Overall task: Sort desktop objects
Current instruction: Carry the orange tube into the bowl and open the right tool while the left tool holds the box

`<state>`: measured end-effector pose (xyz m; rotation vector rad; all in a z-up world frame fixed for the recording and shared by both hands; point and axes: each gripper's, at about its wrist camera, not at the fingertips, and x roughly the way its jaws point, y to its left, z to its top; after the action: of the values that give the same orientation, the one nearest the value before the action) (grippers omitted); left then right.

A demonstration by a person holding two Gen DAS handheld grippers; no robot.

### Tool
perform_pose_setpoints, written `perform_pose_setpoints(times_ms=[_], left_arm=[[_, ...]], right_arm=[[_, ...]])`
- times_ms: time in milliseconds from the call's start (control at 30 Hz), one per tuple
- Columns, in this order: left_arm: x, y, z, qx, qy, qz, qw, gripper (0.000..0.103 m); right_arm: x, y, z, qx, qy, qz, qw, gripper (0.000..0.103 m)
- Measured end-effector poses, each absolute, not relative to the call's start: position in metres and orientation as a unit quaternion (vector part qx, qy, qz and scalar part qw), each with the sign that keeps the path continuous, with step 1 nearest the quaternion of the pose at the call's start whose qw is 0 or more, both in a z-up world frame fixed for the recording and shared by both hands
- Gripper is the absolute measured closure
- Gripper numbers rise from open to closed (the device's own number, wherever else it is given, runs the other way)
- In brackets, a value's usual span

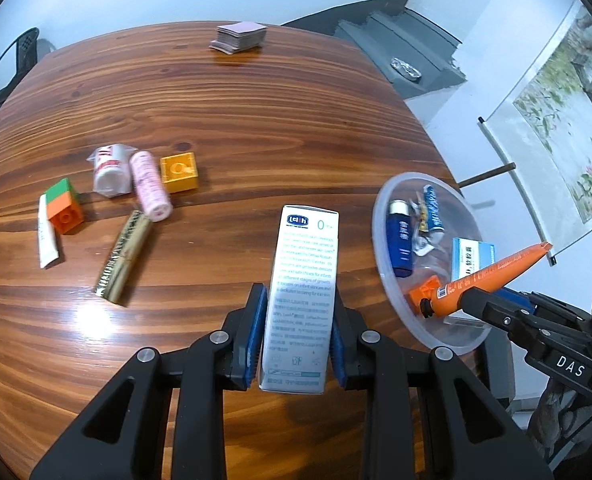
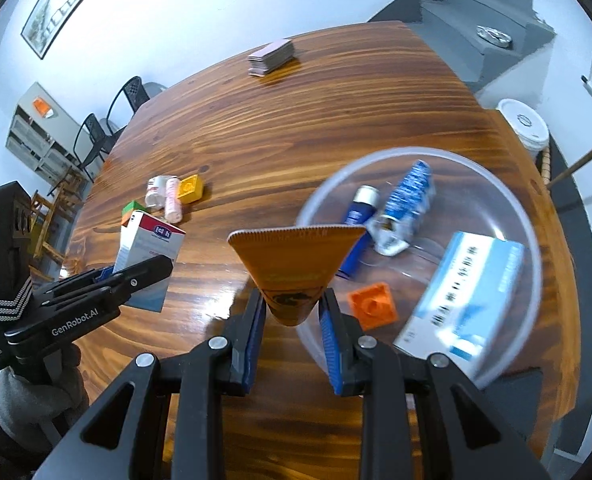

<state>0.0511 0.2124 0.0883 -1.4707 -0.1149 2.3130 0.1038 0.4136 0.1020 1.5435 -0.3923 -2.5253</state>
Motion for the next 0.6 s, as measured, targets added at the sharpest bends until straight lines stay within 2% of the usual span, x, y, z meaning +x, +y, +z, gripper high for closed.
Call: perform_pose_setpoints(times_ms=[600], left_arm=[[0.068,0.243,0.092,-0.520,-0.035,0.827,0.209,0.072]], right_arm=[[0.110,0.449,0.057,0.564,-0.153,-0.810,0.059,0.073]])
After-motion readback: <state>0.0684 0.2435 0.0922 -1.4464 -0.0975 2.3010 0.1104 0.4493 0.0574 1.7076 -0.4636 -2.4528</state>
